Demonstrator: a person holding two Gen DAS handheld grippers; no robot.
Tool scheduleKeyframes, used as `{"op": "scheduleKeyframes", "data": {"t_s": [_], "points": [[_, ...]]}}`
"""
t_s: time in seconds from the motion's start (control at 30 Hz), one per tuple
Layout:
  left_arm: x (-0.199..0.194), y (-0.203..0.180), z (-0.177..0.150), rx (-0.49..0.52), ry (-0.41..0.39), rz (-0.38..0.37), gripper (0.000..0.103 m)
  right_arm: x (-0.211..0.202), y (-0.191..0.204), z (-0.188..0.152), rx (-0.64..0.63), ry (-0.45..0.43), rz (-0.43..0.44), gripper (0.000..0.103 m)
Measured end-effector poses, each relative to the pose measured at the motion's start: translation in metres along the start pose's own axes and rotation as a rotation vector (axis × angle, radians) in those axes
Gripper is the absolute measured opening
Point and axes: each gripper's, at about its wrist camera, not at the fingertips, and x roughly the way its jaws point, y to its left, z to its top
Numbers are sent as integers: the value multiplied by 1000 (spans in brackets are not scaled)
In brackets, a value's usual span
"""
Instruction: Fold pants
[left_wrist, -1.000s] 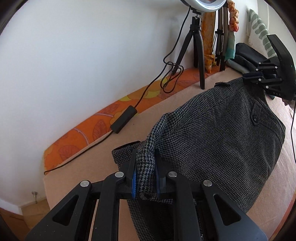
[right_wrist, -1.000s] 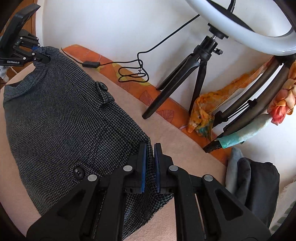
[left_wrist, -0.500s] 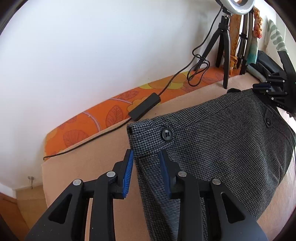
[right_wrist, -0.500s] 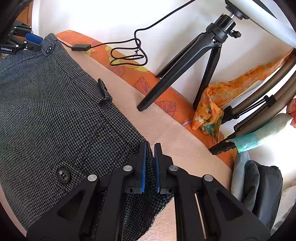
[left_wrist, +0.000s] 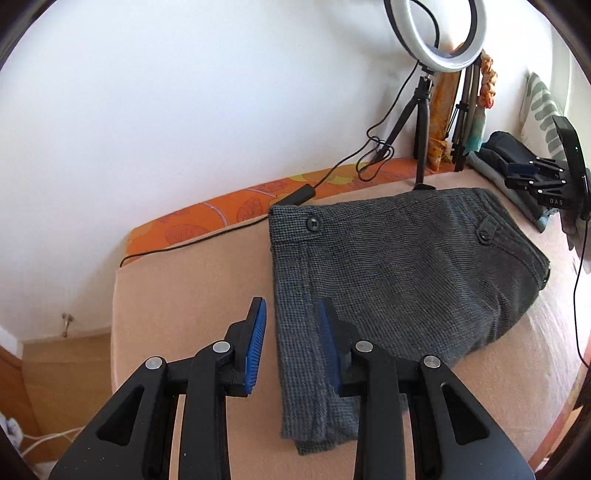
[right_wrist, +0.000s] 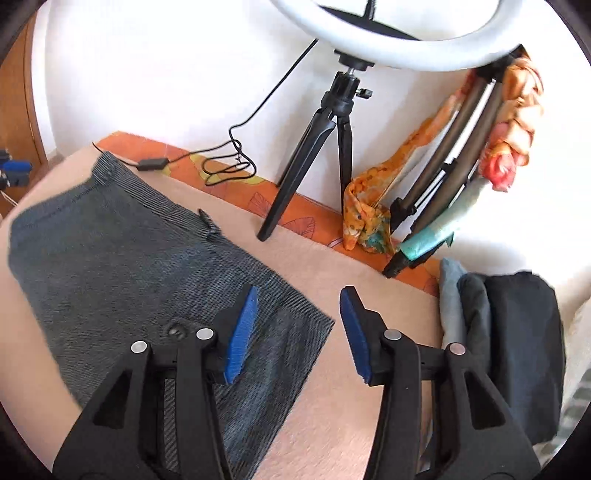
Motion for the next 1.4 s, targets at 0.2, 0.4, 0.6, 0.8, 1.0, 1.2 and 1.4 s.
{"op": "scheduleKeyframes", "data": {"t_s": [0.2,0.4,0.6,0.8,1.0,1.2,1.4], "points": [[-18,-43,-30,10,-8,-50,28,-63,39,-50,122,-12,200,55],[-21,-74,-53,4,13,-98,28,-66,95,-92,147,61,336,55],[-21,-73,-78,-3,58,-92,28,-32,142,-113,159,154,415,55],[-10,-60,-104,-44,106,-104,28,-2,164,-107,196,171,414,55],[-5,-42,-101,-75,89,-79,28,14,180,-88,222,121,351,59],[-7,-35,-97,-73,69,-63,28,26,180,-78,335,86,367,60],[-10,-36,-90,-70,53,-54,28,37,175,-70,429,66,435,50]]}}
